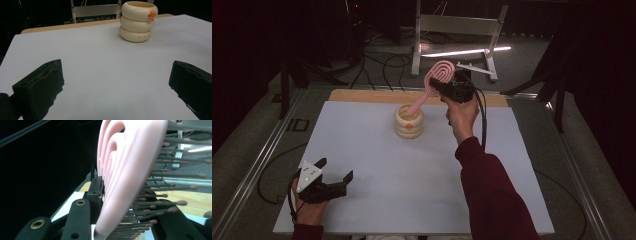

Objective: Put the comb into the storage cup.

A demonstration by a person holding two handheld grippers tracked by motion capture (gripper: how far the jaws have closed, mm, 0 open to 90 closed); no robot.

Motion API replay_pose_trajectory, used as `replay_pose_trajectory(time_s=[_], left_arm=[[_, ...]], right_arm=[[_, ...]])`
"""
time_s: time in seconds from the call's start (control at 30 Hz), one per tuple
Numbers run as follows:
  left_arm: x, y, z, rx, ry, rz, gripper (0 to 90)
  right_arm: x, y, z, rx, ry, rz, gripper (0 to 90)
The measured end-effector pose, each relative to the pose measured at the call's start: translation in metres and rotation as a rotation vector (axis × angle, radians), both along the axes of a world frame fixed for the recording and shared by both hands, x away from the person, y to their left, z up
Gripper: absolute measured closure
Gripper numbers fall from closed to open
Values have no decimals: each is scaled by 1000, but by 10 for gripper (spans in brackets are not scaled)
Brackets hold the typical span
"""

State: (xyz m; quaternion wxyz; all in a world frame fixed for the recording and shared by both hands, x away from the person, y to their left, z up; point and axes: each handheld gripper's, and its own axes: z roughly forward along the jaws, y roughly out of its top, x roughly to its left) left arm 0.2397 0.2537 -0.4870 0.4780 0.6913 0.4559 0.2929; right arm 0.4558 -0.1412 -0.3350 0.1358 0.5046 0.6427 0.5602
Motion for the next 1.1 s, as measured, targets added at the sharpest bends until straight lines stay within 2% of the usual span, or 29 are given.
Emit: replay_pose_trajectory(time_s=[1.1], left_arm=[[-1, 0, 1, -12, 0, -4, 3]], right_arm=[[10, 2, -15, -19, -3, -55, 638]])
